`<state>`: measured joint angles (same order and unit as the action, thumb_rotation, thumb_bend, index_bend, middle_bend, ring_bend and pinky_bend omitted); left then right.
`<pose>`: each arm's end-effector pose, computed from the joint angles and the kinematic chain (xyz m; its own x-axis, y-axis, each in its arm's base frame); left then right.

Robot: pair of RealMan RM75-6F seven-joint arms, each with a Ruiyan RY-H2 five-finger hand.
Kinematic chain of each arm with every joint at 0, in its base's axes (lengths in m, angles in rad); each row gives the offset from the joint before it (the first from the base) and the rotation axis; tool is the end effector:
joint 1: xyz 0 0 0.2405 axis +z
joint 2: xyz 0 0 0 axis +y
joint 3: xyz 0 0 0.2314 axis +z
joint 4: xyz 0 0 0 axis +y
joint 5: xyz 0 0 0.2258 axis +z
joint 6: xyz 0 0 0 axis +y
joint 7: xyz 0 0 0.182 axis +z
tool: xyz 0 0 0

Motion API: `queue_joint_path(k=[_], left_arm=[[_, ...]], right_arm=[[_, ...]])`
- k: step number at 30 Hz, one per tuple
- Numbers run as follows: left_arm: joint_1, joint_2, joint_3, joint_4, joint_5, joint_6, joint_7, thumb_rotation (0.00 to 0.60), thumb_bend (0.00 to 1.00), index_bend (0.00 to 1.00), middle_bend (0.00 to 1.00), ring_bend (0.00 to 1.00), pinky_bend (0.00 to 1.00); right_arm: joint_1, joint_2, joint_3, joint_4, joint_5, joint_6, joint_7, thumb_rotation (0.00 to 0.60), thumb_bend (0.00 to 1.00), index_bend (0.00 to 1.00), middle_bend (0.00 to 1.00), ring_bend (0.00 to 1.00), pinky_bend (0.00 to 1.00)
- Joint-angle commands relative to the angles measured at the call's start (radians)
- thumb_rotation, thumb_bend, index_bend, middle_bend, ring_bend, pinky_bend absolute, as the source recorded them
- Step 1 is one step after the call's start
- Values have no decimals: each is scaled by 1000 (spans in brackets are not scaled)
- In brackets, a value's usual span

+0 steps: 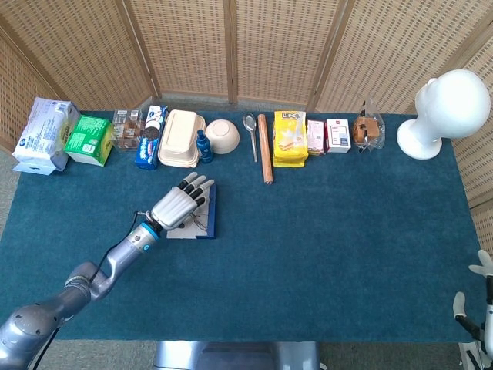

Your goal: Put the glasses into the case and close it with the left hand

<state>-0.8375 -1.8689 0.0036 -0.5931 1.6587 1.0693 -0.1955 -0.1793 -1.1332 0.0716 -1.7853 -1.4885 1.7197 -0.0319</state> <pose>-0.1548 0.4084 -0.0805 0.6463 0.0132 0.7630 0.5879 -0.6461 -0.4868 -0.2926 -0.1432 0.1600 0.2903 0.1654 0.9425 -0.9379 0.2449 0.2459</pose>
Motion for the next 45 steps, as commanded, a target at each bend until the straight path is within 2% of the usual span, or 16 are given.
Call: queue_joint_path(k=[1, 9, 16, 31, 37, 45], left_arm=[[10, 26, -7, -19, -11, 21, -4, 600, 231, 124, 36, 0, 0], [37, 73, -24, -68, -61, 1, 3, 600, 226, 54, 0, 0, 0], [37, 70, -23, -67, -81, -43, 22, 600, 220, 30, 0, 0, 0], [-41, -64, -63, 78, -103, -82, 128, 600, 220, 15, 0, 0, 0], [-77, -109, -61, 149, -96, -93, 184, 600, 221, 15, 0, 0, 0], [-107, -162, -82, 197, -113, -91, 196, 600, 220, 15, 0, 0, 0]], right_arm=[[1, -1, 1, -1, -1, -2, -1, 600, 490, 82, 292, 144, 95], [4, -7, 0, 3, 3, -10, -3, 600, 489, 81, 293, 144, 96], [3, -8, 1, 2, 5, -9, -5, 600, 491, 80, 293, 144, 96], [-19, -2, -4, 7, 14, 10, 20, 600, 492, 79, 293, 144, 95], [-33, 4, -5, 8, 16, 26, 35, 600, 491, 79, 283, 144, 95], [-49, 10, -11, 6, 12, 42, 46, 600, 491, 78, 283, 143, 96]])
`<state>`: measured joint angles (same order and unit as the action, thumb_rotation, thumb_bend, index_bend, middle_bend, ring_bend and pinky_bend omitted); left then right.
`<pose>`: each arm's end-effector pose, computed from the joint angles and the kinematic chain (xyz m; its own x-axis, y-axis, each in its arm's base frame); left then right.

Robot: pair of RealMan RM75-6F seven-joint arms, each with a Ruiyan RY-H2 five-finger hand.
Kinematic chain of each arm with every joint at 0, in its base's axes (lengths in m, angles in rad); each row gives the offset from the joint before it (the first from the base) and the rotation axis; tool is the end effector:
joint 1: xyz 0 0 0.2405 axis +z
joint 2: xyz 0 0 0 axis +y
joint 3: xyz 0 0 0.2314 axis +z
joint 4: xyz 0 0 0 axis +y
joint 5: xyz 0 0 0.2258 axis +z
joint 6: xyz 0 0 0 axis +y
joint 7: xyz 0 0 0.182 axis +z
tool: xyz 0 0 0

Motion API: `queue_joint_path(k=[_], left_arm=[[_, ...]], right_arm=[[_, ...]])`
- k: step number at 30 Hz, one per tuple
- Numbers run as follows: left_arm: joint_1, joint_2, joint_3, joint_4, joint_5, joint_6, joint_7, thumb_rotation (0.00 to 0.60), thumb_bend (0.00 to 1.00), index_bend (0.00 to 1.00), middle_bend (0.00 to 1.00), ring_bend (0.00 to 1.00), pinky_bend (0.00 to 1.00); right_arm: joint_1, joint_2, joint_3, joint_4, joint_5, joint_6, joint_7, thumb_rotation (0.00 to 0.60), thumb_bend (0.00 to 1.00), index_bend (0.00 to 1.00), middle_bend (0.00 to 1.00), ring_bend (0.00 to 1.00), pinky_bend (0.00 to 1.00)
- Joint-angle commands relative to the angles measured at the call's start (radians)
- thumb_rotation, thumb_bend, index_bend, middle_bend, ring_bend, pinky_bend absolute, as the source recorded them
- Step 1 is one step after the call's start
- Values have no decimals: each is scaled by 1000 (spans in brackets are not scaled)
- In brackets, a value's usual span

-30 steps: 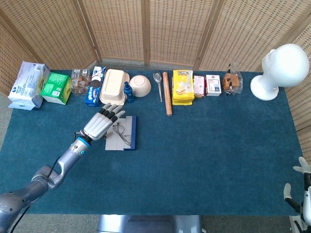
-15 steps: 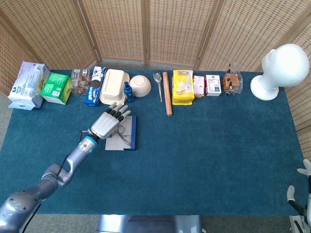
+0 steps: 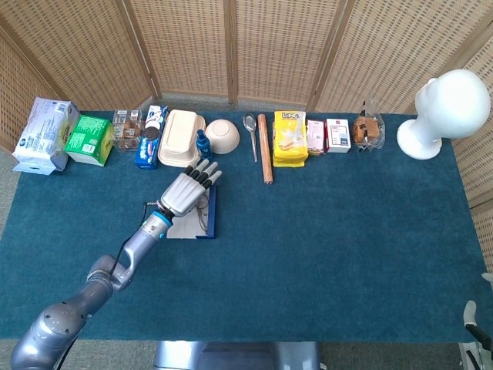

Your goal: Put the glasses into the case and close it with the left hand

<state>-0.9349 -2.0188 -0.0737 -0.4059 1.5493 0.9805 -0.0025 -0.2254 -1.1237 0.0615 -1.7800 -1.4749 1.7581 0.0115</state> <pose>-0.1272 0.4417 -0.0938 0.7336 -0.1018 0.6719 0.5201 -0.5523 -0.6515 -0.3012 -0.1253 0.1683 0.2809 0.1872 0.9413 -0.9300 0.2954 0.2188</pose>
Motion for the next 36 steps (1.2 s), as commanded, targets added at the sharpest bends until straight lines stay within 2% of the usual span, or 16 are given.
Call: queue_joint_path(k=[1, 12, 19, 28, 36], left_arm=[[-18, -20, -7, 14, -6, -8, -1, 599, 220, 15, 0, 0, 0], [-56, -61, -9, 50, -8, -4, -24, 600, 221, 27, 0, 0, 0], [-56, -23, 10, 20, 1, -20, -29, 600, 221, 35, 6, 0, 0], [-48, 73, 24, -102, 0, -50, -19, 598, 221, 47, 20, 0, 0], [-53, 210, 25, -320, -16, -113, -14, 600, 227, 55, 15, 0, 0]], right_arm=[[-6, 1, -1, 1, -2, 7, 4, 600, 491, 78, 282, 142, 96], [-21, 7, -3, -1, -8, 22, 10, 600, 490, 75, 281, 140, 95], [-23, 7, -2, 1, -10, 23, 17, 600, 490, 75, 281, 140, 95], [-18, 2, 0, 1, -13, 13, 13, 600, 490, 75, 280, 140, 97], [-12, -5, 0, -2, -19, 3, 3, 600, 491, 75, 280, 138, 100]])
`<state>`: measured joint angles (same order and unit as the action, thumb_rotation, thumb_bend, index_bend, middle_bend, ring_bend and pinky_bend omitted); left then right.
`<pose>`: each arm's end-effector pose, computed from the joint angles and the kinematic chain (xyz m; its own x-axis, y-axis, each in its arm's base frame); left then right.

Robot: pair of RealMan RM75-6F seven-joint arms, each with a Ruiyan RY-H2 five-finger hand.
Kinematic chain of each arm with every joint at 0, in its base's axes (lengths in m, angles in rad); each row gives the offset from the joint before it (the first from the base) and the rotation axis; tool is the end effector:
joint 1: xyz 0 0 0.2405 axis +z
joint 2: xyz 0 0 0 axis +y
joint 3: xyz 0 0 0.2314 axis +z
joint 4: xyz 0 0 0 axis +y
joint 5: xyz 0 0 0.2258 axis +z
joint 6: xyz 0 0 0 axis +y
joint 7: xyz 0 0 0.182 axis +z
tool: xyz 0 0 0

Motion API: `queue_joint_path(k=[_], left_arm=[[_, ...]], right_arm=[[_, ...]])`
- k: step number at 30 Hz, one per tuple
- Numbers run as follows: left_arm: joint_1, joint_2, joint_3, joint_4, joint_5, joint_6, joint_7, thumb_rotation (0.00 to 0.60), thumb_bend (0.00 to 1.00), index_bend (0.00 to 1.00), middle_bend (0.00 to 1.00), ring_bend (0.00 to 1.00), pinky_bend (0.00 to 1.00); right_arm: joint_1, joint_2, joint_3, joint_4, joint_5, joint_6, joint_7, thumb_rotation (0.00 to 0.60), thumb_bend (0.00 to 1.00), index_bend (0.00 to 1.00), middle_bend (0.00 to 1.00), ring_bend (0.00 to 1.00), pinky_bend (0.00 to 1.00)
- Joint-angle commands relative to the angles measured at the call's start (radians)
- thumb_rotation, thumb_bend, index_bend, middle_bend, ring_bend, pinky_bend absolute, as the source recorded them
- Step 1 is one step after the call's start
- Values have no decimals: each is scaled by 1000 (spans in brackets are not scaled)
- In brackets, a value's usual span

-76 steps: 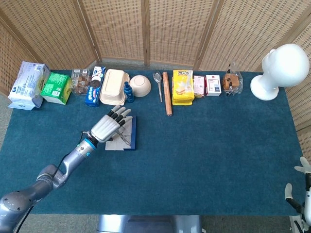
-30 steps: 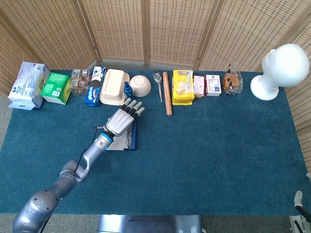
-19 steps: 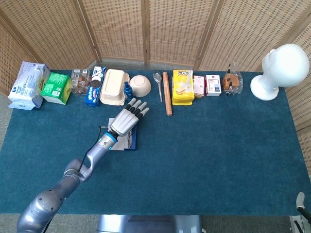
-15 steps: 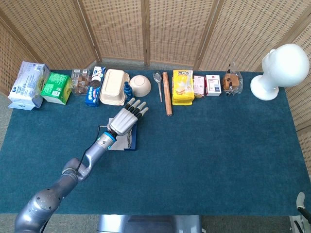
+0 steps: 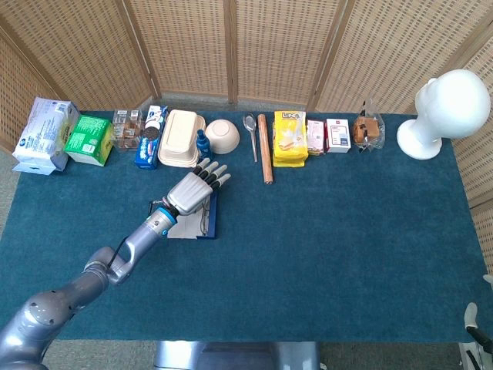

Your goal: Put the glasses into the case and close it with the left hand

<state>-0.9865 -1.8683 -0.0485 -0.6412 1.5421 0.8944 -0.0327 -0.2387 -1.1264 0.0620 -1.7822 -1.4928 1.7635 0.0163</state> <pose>-0.1094 0.4399 -0.0922 0.7264 -0.0123 0.6871 0.5248 -0.6356 -0.5662 -0.2990 -0.1223 0.1677 0.2726 0.1922 0.9427 -0.9336 0.2897 0.2109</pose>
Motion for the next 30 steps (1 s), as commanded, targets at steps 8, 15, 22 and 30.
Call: queue_joint_path(k=[8, 15, 22, 30], left_arm=[[-2, 198, -24, -316, -83, -137, 5, 600, 234, 84, 38, 0, 0], [-13, 294, -43, -454, -150, -246, -57, 600, 237, 139, 76, 0, 0], [-60, 342, -64, -515, -165, -378, -226, 600, 238, 197, 153, 0, 0], [-119, 298, -62, -468, -104, -417, -307, 600, 239, 248, 172, 0, 0]], right_arm=[[7, -6, 1, 1, -5, -9, -6, 600, 491, 75, 280, 138, 100], [10, -10, 1, 1, -6, -13, -9, 600, 491, 74, 280, 138, 100], [7, -10, 1, -1, -2, -10, -12, 600, 492, 73, 280, 138, 100], [0, -9, 5, -2, 6, 0, -14, 600, 492, 67, 280, 138, 100]])
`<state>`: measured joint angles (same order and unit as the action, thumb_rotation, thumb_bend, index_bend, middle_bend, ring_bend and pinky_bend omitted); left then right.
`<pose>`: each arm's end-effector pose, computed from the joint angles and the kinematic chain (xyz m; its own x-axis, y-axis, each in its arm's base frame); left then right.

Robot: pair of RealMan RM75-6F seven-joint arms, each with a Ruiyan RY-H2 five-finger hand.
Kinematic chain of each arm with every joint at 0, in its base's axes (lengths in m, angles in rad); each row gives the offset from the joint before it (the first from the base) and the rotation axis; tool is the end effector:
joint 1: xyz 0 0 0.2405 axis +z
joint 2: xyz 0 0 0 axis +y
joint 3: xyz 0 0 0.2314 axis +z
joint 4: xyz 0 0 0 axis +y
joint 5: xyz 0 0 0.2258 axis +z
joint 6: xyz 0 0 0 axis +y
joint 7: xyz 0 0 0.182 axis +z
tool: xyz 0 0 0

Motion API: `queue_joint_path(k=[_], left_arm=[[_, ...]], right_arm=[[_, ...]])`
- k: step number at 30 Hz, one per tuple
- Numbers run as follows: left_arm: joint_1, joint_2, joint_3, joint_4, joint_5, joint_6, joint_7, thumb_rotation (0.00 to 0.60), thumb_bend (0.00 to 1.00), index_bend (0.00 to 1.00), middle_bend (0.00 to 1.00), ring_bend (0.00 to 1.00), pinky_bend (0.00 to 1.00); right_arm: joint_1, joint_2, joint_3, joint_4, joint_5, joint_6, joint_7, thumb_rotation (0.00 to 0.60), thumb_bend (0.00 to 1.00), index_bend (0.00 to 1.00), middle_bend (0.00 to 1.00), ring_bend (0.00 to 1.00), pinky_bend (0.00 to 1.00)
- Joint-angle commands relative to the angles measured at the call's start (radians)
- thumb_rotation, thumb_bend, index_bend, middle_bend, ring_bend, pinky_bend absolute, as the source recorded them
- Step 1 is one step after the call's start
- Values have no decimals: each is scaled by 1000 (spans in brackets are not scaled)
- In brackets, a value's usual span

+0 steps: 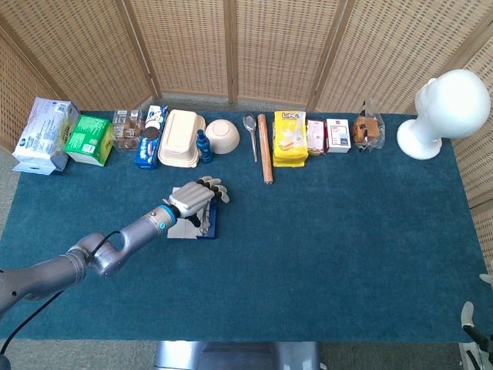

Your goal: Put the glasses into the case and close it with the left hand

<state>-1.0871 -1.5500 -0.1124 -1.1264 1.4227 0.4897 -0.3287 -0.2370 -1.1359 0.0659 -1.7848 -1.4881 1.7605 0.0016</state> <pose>-0.0848 0.4251 -0.0827 0.5358 0.5006 0.6799 0.7990 -0.5610 -0.2166 -0.2985 -0.1236 0.1654 0.2754 0.1917 0.9420 -0.9316 0.2951 0.2123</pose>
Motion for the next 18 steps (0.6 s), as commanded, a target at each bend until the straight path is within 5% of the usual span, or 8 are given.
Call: queue_joint_path(k=[1, 8, 18], left_arm=[[-24, -29, 4, 28, 19, -18, -17, 600, 239, 253, 172, 0, 0], [-47, -70, 12, 81, 31, -36, -49, 600, 240, 261, 170, 35, 2], [-41, -61, 24, 107, 16, -45, -60, 600, 240, 277, 234, 174, 185]], right_arm=[[-3, 1, 1, 1, 2, 4, 1, 600, 494, 67, 280, 138, 100], [-9, 1, 1, 2, 2, 13, 2, 600, 492, 61, 280, 138, 100], [-14, 0, 1, 2, -6, 23, 1, 600, 492, 54, 279, 138, 100]])
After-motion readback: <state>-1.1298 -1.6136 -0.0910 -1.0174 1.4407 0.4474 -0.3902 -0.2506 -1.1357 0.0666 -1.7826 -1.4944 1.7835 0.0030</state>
